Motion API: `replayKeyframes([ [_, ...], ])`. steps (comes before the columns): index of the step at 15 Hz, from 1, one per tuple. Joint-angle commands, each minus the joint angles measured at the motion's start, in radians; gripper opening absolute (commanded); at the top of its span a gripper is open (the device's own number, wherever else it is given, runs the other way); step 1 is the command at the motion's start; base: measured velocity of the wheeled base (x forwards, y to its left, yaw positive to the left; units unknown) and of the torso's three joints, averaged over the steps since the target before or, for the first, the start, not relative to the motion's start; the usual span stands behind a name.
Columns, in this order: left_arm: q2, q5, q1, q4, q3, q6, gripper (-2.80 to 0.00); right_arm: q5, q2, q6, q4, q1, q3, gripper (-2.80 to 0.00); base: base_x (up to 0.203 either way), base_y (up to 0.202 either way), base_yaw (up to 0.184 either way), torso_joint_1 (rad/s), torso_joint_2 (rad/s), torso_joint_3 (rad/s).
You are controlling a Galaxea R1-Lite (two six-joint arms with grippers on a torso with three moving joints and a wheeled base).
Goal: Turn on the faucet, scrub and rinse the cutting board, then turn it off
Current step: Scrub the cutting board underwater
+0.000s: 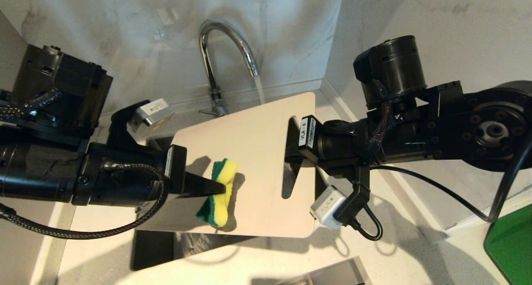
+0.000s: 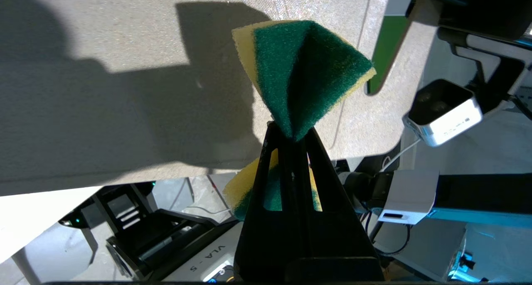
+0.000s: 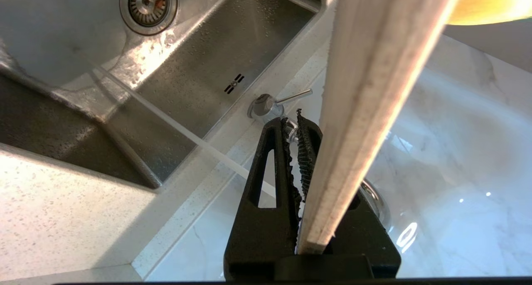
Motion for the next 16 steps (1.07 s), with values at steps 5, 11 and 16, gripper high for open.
replayKeyframes([
  [5,0.050,0.031,-0.031,0.001,0.025,-0.027,-2.80,0.002,-0.005,0.003,0.001,0.001,0.001,-2.80,0.000,0.000,0.000,0.000,0.00,0.000],
  [11,0.043,0.045,0.030,-0.060,0.142,-0.022,-2.80,0.002,-0.015,0.009,0.001,0.001,0.001,-2.80,0.000,0.000,0.000,0.000,0.00,0.000],
  [16,0.022,0.033,0.161,-0.122,0.261,0.024,-2.80,0.002,-0.016,0.024,-0.002,-0.001,0.001,-2.80,0.000,0.000,0.000,0.000,0.00,0.000],
])
